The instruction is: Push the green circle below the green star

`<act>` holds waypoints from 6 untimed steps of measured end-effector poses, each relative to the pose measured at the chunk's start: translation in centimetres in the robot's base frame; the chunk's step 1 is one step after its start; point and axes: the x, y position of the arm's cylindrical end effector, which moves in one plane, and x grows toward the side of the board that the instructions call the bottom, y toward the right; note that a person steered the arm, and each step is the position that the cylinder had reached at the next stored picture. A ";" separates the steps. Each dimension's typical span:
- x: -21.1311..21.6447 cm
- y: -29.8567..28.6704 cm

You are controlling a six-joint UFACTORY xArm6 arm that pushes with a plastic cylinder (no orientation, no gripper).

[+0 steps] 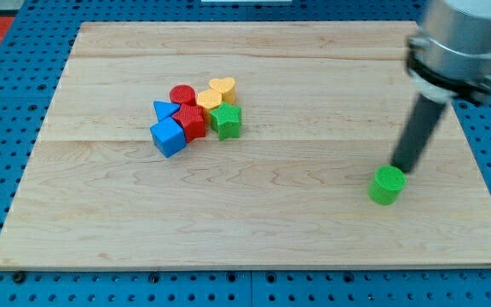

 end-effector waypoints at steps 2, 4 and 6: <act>0.6 -12.2; -3.2 -21.8; -2.9 -15.3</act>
